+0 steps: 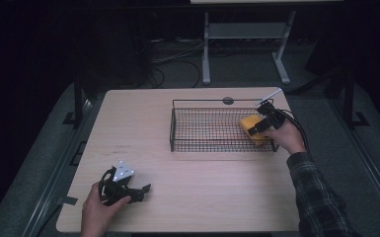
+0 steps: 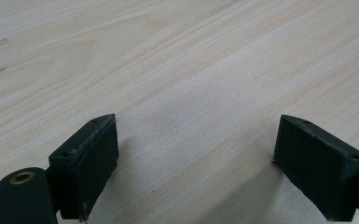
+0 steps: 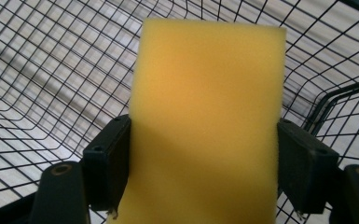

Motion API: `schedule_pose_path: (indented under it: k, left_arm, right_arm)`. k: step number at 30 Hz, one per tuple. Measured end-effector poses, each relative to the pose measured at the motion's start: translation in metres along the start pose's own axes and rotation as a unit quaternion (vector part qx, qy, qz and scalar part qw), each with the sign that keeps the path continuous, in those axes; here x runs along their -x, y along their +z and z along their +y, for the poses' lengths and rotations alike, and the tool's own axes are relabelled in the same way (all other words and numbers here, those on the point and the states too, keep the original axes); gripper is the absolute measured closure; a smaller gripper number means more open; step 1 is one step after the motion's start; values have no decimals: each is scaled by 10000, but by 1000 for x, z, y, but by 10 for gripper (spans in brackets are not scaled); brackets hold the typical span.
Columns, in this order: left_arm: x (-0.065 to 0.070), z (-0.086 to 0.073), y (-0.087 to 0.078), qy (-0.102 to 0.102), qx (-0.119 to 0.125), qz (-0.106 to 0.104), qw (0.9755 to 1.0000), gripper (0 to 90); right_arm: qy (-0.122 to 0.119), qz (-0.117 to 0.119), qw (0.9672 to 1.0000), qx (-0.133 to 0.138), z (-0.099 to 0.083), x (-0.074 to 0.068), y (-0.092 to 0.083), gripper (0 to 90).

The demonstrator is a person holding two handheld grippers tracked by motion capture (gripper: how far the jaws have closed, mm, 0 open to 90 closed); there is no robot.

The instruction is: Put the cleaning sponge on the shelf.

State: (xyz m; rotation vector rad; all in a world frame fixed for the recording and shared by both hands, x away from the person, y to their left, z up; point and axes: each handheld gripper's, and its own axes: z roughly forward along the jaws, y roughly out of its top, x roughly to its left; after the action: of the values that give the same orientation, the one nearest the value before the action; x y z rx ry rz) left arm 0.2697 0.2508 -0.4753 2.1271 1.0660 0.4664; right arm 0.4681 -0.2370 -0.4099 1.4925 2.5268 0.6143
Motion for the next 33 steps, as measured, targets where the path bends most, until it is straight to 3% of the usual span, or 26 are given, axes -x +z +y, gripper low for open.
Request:
schedule_pose_path:
  k: [9,29,33]
  left_arm:
    - [0,0,0,-1,3,1,10000,128]
    - [0,0,0,1,1,1,10000,128]
    - [0,0,0,1,1,1,10000,128]
  right_arm:
    - [-29,11,10000,-66,-1,-1,4,258]
    - [-36,21,10000,-70,-1,-3,2,144]
    - [-45,60,9999,71,-1,-5,-7,142]
